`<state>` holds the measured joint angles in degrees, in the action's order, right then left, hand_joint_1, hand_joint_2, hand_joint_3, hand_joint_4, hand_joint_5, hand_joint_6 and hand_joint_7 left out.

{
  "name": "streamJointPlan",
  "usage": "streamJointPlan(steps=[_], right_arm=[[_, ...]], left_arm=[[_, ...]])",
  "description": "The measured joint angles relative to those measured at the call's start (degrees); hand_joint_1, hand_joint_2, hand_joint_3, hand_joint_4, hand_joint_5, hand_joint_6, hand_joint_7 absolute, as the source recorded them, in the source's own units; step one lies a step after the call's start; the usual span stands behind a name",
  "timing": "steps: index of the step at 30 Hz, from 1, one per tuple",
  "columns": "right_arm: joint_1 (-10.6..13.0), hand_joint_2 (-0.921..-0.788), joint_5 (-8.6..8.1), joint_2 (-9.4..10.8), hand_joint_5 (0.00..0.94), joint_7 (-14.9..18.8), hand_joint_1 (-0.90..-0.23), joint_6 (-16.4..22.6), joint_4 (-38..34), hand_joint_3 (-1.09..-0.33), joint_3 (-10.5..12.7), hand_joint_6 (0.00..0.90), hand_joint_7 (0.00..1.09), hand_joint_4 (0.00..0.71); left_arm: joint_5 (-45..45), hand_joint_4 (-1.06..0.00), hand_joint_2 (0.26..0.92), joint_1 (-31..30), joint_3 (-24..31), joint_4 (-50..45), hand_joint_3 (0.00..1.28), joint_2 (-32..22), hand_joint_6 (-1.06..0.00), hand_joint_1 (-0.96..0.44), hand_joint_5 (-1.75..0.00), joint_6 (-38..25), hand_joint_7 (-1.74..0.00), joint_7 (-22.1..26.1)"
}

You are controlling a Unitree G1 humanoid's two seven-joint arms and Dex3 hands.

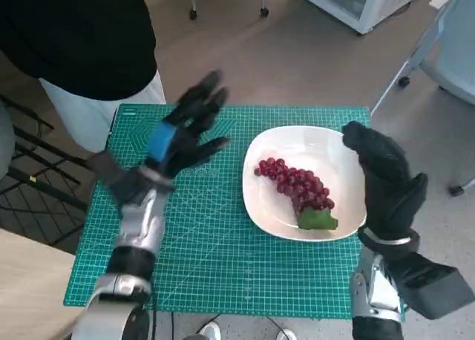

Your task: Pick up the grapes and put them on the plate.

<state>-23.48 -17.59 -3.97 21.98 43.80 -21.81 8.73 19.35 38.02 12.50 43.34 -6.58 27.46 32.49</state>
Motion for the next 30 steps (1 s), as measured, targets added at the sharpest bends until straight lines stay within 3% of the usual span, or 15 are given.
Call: streamJointPlan(steps=[15,30], right_arm=[[0.0,-0.921,-0.16,0.0,0.000,0.3,-0.644,-0.7,0.3,-0.721,-0.9,0.153,0.24,0.463],[-0.1,-0.921,-0.39,-0.1,0.000,1.6,-0.637,-1.0,0.3,-0.728,-1.9,0.145,0.25,0.461]], left_arm=[[7.3,-0.27,0.921,-11.0,2.4,-10.0,0.26,3.0,-0.28,-0.51,-0.02,1.4,-0.01,4.1],[6.7,-0.30,0.921,-15.5,0.7,-14.8,0.31,4.9,-0.32,-0.51,-0.02,0.9,-0.02,3.7]])
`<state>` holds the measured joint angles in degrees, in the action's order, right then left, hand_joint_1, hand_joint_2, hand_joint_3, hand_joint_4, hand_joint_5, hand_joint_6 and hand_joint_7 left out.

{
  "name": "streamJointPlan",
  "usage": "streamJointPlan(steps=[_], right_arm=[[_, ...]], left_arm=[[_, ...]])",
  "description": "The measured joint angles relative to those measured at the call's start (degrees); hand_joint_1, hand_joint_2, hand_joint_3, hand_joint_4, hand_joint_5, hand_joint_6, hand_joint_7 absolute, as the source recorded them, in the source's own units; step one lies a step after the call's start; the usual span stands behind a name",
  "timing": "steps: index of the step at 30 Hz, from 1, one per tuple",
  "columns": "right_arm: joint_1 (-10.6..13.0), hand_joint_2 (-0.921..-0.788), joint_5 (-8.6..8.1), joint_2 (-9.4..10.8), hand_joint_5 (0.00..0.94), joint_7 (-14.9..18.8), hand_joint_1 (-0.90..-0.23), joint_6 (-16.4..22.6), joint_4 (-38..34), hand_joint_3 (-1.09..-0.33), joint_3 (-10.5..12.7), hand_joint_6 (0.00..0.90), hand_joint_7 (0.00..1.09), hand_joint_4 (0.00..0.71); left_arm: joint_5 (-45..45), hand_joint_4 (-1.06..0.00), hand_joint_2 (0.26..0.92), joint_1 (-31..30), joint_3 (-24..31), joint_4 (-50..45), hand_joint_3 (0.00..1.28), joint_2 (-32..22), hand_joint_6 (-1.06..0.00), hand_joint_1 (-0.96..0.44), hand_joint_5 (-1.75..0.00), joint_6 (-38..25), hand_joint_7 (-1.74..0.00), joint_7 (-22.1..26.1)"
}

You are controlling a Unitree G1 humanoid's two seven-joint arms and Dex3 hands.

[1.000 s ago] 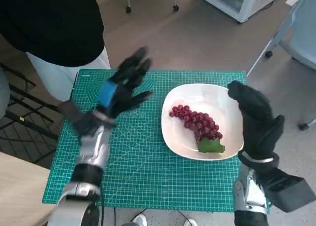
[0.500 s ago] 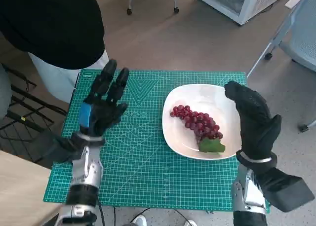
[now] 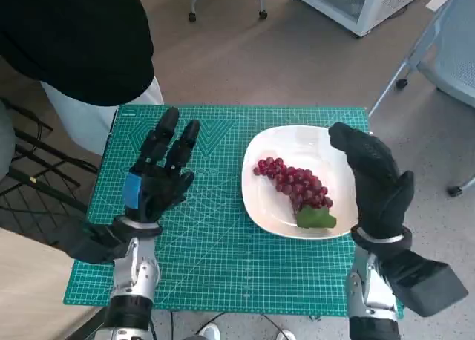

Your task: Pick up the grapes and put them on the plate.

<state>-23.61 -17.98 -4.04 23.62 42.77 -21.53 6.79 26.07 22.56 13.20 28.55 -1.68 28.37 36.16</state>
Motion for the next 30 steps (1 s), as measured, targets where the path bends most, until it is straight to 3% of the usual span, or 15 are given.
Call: streamJointPlan(steps=[30], right_arm=[[0.1,-0.921,-0.24,-0.3,0.000,0.6,-0.636,-0.6,0.6,-0.729,0.0,0.133,0.27,0.460]], left_arm=[[-1.2,-0.30,0.921,-1.1,-1.2,-2.5,0.33,-0.6,-0.32,-0.50,0.00,0.3,-0.01,-0.4]])
